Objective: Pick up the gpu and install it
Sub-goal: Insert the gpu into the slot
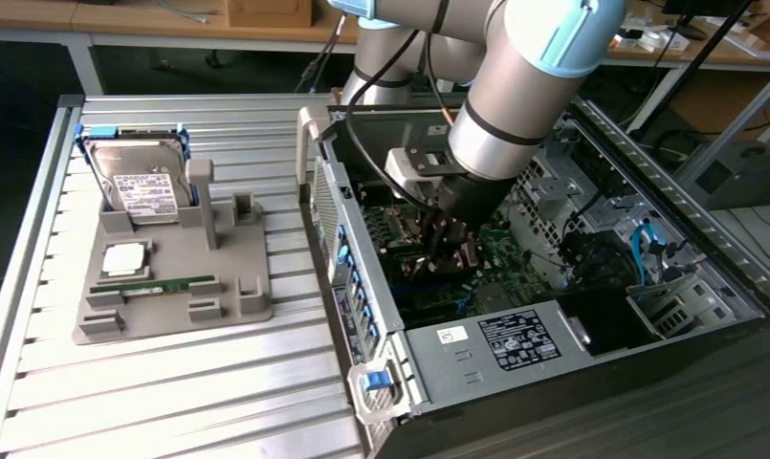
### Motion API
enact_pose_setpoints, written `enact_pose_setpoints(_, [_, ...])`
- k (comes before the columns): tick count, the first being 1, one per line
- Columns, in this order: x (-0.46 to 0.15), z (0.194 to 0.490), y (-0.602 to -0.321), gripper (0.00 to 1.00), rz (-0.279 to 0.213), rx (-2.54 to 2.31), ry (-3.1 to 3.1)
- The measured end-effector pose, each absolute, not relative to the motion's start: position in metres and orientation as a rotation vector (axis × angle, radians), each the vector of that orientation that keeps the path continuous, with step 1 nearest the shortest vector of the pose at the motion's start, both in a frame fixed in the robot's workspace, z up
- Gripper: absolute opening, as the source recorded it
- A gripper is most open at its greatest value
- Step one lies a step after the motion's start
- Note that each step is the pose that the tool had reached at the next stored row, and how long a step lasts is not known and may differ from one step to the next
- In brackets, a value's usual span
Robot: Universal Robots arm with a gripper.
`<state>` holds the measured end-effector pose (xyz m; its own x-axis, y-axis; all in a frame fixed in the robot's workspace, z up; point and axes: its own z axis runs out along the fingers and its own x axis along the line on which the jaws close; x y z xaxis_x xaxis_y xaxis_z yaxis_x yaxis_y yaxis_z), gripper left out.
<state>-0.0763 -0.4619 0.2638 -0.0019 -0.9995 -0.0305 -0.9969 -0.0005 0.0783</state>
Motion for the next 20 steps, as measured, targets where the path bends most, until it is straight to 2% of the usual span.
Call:
enact_pose_setpoints(12, [-0.0765, 0.2637, -0.4621, 0.27, -0.117, 2.194, -2.195])
enact_pose_setpoints(17, [-0.0765, 0.2637, -0.4598, 0.27, -0.067, 2.17, -2.177])
enact_pose_setpoints(20, [-0.0765, 0.2637, -0.4582, 0.27, -0.056, 2.158, -2.179])
